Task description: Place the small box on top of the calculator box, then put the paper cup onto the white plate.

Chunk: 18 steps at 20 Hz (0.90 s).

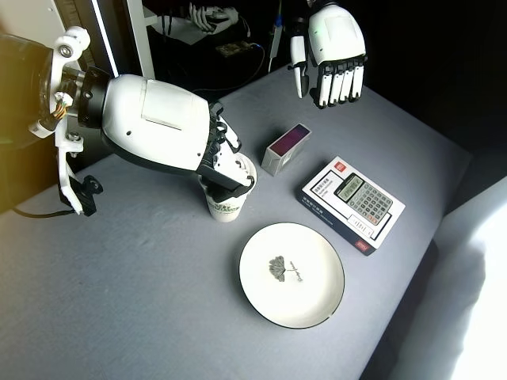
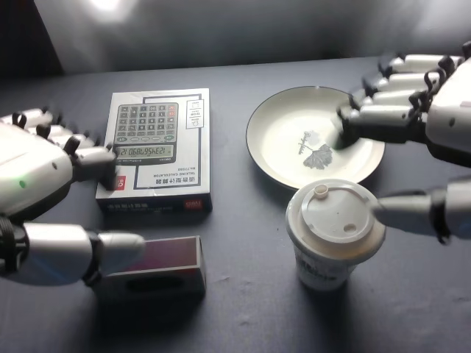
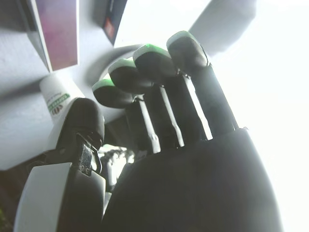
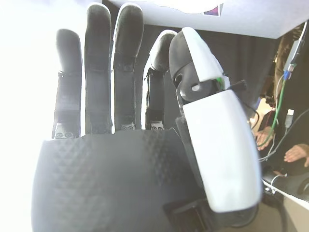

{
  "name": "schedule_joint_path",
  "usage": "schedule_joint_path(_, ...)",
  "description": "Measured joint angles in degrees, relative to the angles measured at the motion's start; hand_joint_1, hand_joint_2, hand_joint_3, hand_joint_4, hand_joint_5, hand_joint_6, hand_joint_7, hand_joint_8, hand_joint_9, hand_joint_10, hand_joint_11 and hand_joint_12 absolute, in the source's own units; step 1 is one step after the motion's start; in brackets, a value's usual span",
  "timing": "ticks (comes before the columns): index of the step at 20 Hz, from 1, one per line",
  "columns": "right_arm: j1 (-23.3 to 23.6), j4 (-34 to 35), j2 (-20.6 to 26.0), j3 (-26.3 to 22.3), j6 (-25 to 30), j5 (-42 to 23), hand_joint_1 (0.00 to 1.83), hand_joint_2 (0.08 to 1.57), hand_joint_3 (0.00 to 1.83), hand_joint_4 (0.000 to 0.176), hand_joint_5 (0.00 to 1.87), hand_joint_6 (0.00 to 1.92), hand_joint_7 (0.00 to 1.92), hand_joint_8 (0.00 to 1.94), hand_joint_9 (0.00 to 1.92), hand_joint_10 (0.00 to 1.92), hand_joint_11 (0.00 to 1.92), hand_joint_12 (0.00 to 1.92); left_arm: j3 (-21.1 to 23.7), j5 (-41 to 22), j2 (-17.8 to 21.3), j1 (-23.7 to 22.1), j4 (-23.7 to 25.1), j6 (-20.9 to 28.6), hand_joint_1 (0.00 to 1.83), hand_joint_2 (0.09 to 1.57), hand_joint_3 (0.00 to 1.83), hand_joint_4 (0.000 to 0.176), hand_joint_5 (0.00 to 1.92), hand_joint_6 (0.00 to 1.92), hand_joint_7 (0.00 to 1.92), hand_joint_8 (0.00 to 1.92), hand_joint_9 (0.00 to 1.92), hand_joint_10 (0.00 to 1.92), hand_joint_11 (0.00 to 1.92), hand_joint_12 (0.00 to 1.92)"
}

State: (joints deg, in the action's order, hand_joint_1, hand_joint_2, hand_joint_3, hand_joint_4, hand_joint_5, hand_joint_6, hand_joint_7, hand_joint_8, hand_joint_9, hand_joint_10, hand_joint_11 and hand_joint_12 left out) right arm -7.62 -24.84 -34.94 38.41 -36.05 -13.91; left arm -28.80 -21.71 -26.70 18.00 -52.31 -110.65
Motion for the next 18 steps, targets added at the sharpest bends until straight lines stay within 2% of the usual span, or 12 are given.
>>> schedule_joint_path(1, 0.0, -0.1, 0.0, 0.0, 0.0, -0.4, 0.0, 1.33, 0.01, 0.0, 0.17, 0.0, 0.21, 0.0, 0.2, 0.03, 0.0, 0.5, 0.0, -0.7, 0.0, 0.0, 0.0, -0.4, 0.0, 1.16, 0.0, 0.0, 0.27, 0.01, 0.26, 0.01, 0.22, 0.0, 0.0, 0.52)
schedule_joint_path(4, 0.0, -0.2, 0.0, 0.0, 0.0, 0.1, 0.0, 1.34, 0.0, 0.0, 0.2, 0.01, 0.23, 0.0, 0.21, 0.02, 0.0, 0.54, 0.0, -0.9, 0.0, -0.8, -2.8, -3.1, 0.03, 1.15, 0.0, 0.0, 0.3, 0.01, 0.3, 0.01, 0.25, 0.01, 0.0, 0.6)
schedule_joint_path(5, 0.0, -0.2, 0.0, 0.0, 0.0, 0.0, 0.0, 1.34, 0.0, 0.0, 0.2, 0.01, 0.24, 0.0, 0.22, 0.02, 0.0, 0.54, 0.0, -0.9, 0.0, -1.0, -2.8, -3.3, 0.06, 1.13, 0.0, 0.0, 0.23, 0.0, 0.23, 0.01, 0.2, 0.0, 0.0, 0.46)
schedule_joint_path(7, 0.0, -0.2, 0.0, 0.0, 0.0, 0.0, 0.01, 1.34, 0.0, 0.0, 0.22, 0.01, 0.25, 0.0, 0.23, 0.02, 0.0, 0.58, -0.1, -0.7, 0.0, -1.0, -3.0, -3.3, 0.22, 1.1, 0.0, 0.0, 0.21, 0.0, 0.22, 0.0, 0.18, 0.0, 0.0, 0.44)
schedule_joint_path(9, 0.0, -0.2, 0.0, 0.0, 0.0, 0.0, 0.05, 1.33, 0.0, 0.0, 0.26, 0.01, 0.28, 0.01, 0.28, 0.02, 0.0, 0.73, -1.2, 1.4, 0.0, -2.0, -4.7, -3.3, 0.5, 1.04, 0.0, 0.0, 0.24, 0.01, 0.24, 0.0, 0.21, 0.01, 0.0, 0.53)
schedule_joint_path(10, 0.0, -0.2, 0.0, 0.0, 0.0, 0.0, 0.12, 1.33, 0.0, 0.0, 0.26, 0.0, 0.29, 0.01, 0.28, 0.02, 0.0, 0.74, -1.4, 1.7, 0.0, -2.1, -5.2, -3.3, 0.64, 1.06, 0.0, 0.0, 0.22, 0.0, 0.23, 0.0, 0.2, 0.0, 0.0, 0.49)
schedule_joint_path(12, 0.0, -0.2, 0.0, 0.0, 0.0, 0.1, 0.06, 1.35, 0.0, 0.0, 0.21, 0.0, 0.25, 0.0, 0.25, 0.0, 0.0, 0.68, -1.6, 1.9, 0.0, -2.3, -5.5, -3.3, 0.85, 1.04, 0.0, 0.0, 0.17, 0.0, 0.17, 0.0, 0.16, 0.0, 0.0, 0.42)
schedule_joint_path(13, 0.0, -0.2, 0.0, 0.0, 0.0, 0.0, 0.08, 1.34, 0.0, 0.0, 0.24, 0.01, 0.28, 0.01, 0.28, 0.01, 0.0, 0.77, -1.5, 1.8, 0.0, -2.3, -5.4, -3.3, 0.98, 1.02, 0.0, 0.0, 0.19, 0.01, 0.19, 0.0, 0.17, 0.0, 0.0, 0.46)
schedule_joint_path(14, 0.0, -0.2, 0.0, 0.0, 0.0, 0.0, 0.08, 1.33, 0.0, 0.0, 0.24, 0.01, 0.28, 0.01, 0.28, 0.01, 0.0, 0.79, -1.5, 1.7, 0.0, -2.3, -5.3, -3.4, 1.05, 1.01, 0.0, 0.0, 0.19, 0.0, 0.18, 0.0, 0.16, 0.0, 0.0, 0.43)
schedule_joint_path(15, 0.0, -0.2, 0.0, 0.0, 0.0, 0.1, 0.05, 1.35, 0.0, 0.0, 0.2, 0.0, 0.25, 0.0, 0.24, 0.01, 0.0, 0.68, -1.4, 1.1, 0.0, -2.0, -5.5, -3.4, 1.1, 1.02, 0.0, 0.0, 0.19, 0.0, 0.17, 0.0, 0.15, 0.0, 0.0, 0.39)
schedule_joint_path(16, 0.0, -0.2, 0.0, 0.0, 0.0, 0.1, 0.08, 1.35, 0.0, 0.0, 0.23, 0.01, 0.27, 0.01, 0.26, 0.01, 0.0, 0.71, -0.6, -1.1, 0.0, -0.6, -5.9, -3.3, 1.11, 1.01, 0.0, 0.0, 0.22, 0.01, 0.2, 0.01, 0.19, 0.01, 0.0, 0.49)
schedule_joint_path(18, 0.0, -0.2, 0.0, 0.0, 0.0, 0.1, 0.11, 1.34, 0.0, 0.0, 0.27, 0.02, 0.3, 0.01, 0.29, 0.02, 0.0, 0.8, 1.1, -4.3, 0.0, 2.1, -7.4, -2.3, 1.11, 1.01, 0.0, 0.0, 0.22, 0.01, 0.2, 0.0, 0.19, 0.01, 0.0, 0.51)
